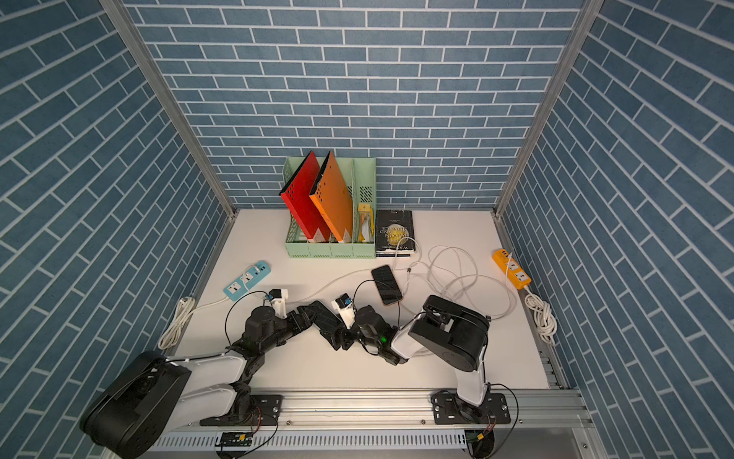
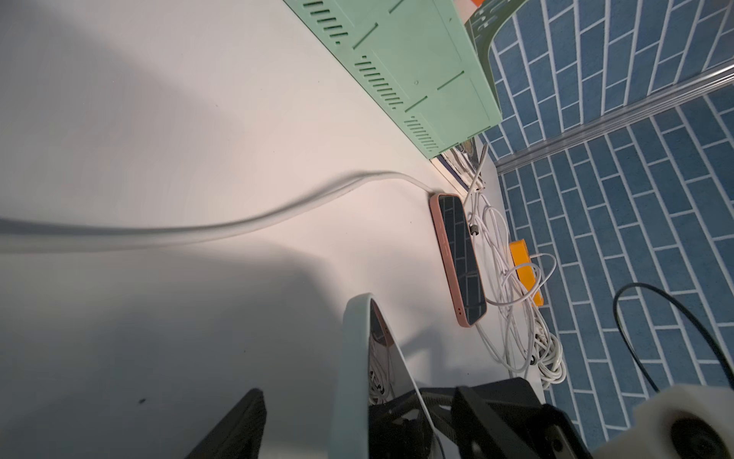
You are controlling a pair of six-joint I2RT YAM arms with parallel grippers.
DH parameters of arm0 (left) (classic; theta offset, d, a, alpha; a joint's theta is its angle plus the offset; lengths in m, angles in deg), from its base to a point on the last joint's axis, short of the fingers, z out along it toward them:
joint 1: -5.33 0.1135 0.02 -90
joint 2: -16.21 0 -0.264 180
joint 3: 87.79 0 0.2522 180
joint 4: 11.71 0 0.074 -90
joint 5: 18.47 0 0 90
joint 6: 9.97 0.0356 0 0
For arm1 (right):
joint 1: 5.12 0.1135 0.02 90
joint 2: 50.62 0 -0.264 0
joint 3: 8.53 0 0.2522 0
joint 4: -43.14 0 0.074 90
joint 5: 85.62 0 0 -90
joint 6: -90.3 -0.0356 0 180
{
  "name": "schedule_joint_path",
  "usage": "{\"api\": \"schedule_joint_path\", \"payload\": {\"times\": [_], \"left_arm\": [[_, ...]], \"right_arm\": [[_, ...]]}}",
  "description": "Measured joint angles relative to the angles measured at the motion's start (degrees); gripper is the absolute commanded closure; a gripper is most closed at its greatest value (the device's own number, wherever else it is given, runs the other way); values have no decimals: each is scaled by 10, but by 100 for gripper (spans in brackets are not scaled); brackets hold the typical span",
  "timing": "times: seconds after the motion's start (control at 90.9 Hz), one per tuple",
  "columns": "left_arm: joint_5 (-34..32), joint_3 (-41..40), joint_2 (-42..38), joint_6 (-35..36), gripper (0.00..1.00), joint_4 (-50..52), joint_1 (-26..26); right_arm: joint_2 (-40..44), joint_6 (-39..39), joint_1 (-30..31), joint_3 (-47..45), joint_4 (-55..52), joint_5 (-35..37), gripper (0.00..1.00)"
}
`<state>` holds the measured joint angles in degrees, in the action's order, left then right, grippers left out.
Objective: Plug the charging cable into the phone
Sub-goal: Pick up the phone at the center of the board.
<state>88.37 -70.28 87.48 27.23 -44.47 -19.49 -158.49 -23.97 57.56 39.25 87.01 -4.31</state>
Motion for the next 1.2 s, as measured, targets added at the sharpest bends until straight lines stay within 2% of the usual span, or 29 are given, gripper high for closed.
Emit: {"api": "schedule_joint_path", "payload": {"times": [0.176, 0.319, 0.506, 0.561, 0.649, 0.715, 0.803, 0.847, 1.001, 1.078, 1.199], "left_arm": [[11, 0, 66, -32, 35, -86, -34], [19, -8, 94, -60, 52, -141, -43], [12, -16, 108, -74, 72, -155, -45], [11, -15, 115, -78, 80, -158, -45], [12, -14, 125, -99, 100, -175, -45], [10, -11, 127, -101, 100, -190, -46], [10, -11, 130, -100, 100, -193, -46], [11, -11, 130, -96, 100, -193, -47], [37, 16, 109, -79, 100, -167, -56], [49, 45, 78, -55, 100, -142, -59], [15, 75, 27, -5, 100, -64, -39]], "right_arm": [[-8, 0, 0, 0, 8, -2, 61], [-15, 0, 0, 0, 12, -3, 61], [-22, 0, 0, 1, 28, -4, 58], [-24, 0, 0, 1, 31, -5, 56], [-28, 3, 0, 1, 36, -1, 49], [-28, 9, -2, 3, 40, 3, 42], [-25, 10, -2, 3, 35, 8, 27], [-16, 12, -2, -1, 26, 12, 23], [57, 37, -12, -24, -36, 24, 21], [130, 49, -31, -32, -89, 21, 21], [270, 63, -69, -31, -190, 45, 22]]}}
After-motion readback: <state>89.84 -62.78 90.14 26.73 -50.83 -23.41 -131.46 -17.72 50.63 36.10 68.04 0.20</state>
